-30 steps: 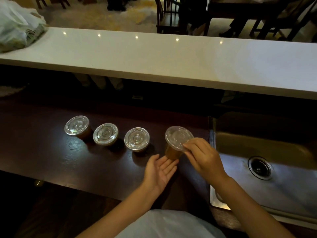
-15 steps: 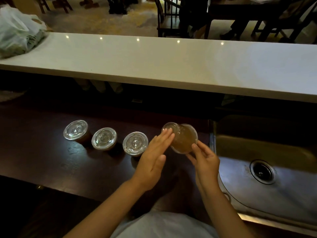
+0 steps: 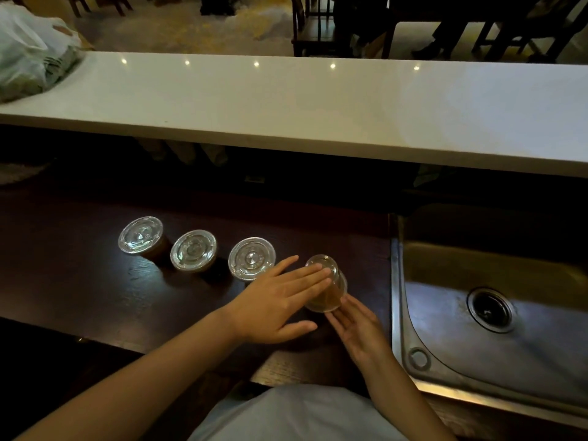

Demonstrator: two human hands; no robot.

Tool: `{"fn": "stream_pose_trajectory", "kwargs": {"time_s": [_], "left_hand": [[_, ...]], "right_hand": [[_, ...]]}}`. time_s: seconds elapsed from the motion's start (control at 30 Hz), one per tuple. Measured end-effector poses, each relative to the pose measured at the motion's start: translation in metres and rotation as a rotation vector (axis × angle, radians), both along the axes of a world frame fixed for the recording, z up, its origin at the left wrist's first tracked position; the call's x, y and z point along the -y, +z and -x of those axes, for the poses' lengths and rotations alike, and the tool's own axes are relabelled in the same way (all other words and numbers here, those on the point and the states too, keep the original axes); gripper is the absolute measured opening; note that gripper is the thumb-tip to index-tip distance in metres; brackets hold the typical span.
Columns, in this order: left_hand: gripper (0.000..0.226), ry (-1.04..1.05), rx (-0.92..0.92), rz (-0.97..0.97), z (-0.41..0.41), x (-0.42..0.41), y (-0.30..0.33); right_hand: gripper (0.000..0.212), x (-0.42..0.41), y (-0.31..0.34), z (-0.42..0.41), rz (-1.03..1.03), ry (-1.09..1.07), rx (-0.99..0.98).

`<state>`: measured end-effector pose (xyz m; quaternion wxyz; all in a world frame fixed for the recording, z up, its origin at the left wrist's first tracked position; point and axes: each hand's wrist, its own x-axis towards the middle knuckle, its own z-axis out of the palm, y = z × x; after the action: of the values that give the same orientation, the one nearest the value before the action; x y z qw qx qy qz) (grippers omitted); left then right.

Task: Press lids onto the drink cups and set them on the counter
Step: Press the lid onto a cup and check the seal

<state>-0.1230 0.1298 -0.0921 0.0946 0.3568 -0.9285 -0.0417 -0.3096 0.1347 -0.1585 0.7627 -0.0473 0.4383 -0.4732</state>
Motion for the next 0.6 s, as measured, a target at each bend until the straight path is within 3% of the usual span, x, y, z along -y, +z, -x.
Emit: {"fn": "stream_pose_trajectory", "kwargs": {"time_s": [0.37, 0.5, 0.6], "left_hand": [[0.062, 0.086, -0.11, 0.027, 0.007, -0.009, -0.009], [0.055, 0.363, -0.478, -0.153, 0.023, -0.033, -0.02], [0.043, 0.695, -0.904, -0.605, 0.044, -0.047, -0.026]], "right_hand": [[0.025, 0.003, -0.002, 0.006, 0.065, 0.052, -0.056], [0.016, 0.014, 0.02, 0.013, 0.211, 0.037, -0.494], [0.02, 0.027, 0.032, 0.019, 0.41, 0.093, -0.966]]}}
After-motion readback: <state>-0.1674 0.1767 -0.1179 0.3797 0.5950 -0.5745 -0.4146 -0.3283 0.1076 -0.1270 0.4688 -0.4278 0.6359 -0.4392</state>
